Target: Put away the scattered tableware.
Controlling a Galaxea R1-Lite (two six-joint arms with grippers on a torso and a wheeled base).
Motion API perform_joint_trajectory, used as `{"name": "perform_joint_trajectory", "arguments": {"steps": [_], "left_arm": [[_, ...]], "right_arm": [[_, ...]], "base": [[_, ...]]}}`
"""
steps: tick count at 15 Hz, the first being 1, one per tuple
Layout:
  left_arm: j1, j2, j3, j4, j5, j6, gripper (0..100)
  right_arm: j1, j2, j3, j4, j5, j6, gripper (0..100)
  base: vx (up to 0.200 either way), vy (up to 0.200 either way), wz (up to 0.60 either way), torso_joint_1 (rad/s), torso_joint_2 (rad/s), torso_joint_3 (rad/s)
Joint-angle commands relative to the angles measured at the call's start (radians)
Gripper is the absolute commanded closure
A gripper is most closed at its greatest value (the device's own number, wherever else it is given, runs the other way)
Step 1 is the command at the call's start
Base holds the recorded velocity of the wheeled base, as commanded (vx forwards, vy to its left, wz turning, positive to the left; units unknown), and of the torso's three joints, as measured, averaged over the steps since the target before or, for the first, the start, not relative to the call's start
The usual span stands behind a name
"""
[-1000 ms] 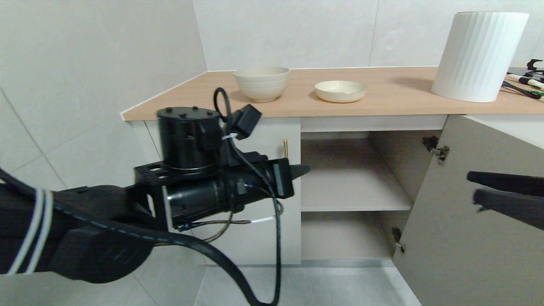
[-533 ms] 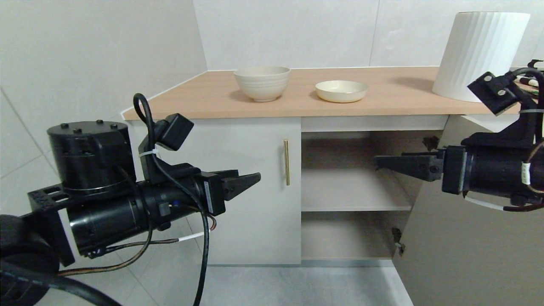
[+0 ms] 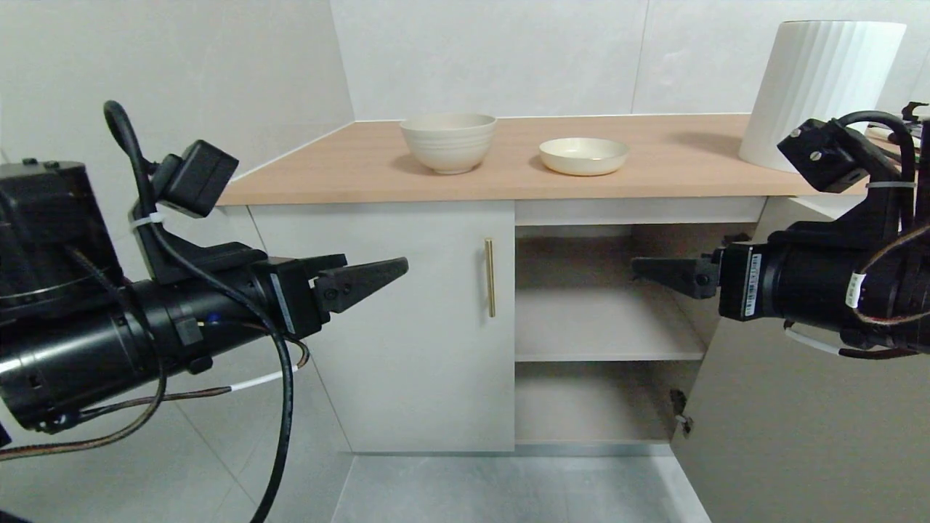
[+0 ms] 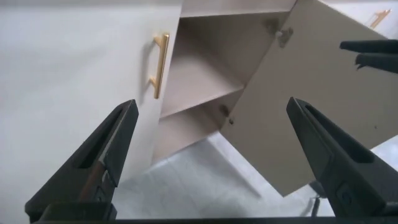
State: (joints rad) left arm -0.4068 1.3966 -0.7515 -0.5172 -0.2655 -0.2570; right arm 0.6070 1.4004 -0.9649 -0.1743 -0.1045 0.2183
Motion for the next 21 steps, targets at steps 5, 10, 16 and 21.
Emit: {"name": "perform_joint_trajectory", "arguments": {"steps": [5,10,16,21], "left_arm": [[0.036,-0.024,-0.035,0.046,0.003,0.001,0],[0.045,-0.021,-0.04,0.048,0.003,0.001,0],[0.046,-0.025,-0.042,0.04,0.006,-0.001,0],[0.046,-0.024,-0.042,0.04,0.006,-0.004,0]], "right_arm": [[0.011,0.011,-0.02,-0.001,-0.009,0.001,0],[0.017,0.029,-0.023,0.001,-0.008,0.003,0],[0.019,0.031,-0.011,-0.114,-0.008,0.023,0],[0.019,0.029,-0.003,-0.119,-0.008,0.024,0]], "base": [[0.08,0.0,0.0,0.001,0.0,0.002],[0.2,0.0,0.0,0.005,0.0,0.0],[0.067,0.0,0.0,-0.001,0.0,0.001],[0.0,0.0,0.0,0.0,0.0,0.0]]}}
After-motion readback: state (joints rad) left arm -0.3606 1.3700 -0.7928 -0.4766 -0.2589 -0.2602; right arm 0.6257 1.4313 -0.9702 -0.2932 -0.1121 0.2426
